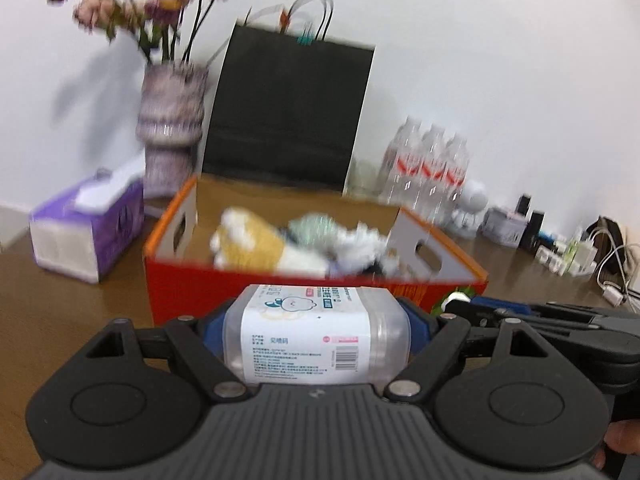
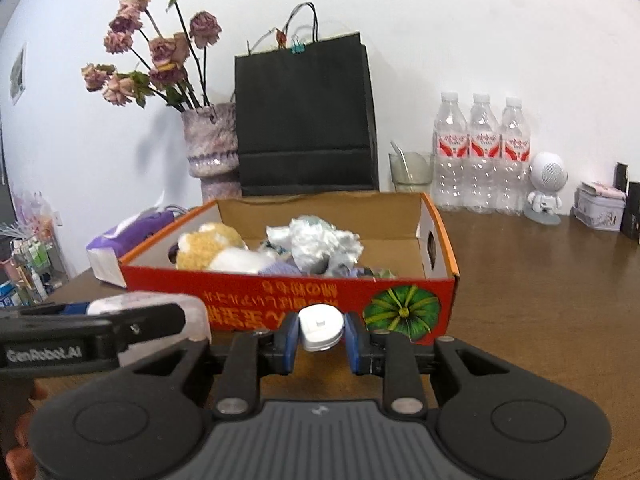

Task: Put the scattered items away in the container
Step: 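Carry the container and cap into the box and open both tools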

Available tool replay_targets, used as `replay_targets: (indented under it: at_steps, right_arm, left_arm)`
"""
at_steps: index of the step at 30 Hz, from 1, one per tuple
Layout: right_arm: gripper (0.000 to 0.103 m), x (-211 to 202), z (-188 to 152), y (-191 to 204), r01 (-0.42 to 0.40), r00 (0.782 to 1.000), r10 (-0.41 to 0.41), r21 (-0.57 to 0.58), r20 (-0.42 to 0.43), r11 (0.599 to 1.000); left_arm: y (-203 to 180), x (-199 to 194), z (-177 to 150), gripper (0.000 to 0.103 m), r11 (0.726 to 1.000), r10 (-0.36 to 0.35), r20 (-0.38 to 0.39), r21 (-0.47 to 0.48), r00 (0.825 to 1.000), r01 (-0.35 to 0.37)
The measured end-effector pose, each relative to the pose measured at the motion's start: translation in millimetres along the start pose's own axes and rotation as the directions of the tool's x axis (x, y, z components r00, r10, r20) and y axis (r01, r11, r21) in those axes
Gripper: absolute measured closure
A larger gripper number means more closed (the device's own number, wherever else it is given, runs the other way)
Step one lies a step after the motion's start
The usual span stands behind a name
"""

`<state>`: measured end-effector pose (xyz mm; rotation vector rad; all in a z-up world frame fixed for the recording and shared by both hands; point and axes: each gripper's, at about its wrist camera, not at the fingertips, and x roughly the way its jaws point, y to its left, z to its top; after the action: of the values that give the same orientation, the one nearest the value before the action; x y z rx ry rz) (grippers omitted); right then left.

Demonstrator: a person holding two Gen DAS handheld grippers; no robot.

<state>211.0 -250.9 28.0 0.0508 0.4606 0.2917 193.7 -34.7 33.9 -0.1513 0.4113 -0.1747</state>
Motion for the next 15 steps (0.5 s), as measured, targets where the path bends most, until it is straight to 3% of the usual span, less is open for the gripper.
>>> replay_targets:
  at_steps: [9,15]
  right_arm:
    - [0.08,7,60,2,0.008,0.996,-0.008,0.0,0.092,1.0]
    - [0.08,41,91,-10,0.001,0.993,-0.011,0.08,0.116,0.997]
  left_arm:
    - [-6,18,67,0.02,0.999,0.046,0.127,0.015,0.991,-0.048]
    - [0,61,78,0.02,0.995,0.08,0.118,-0.065,0.99,-0.073]
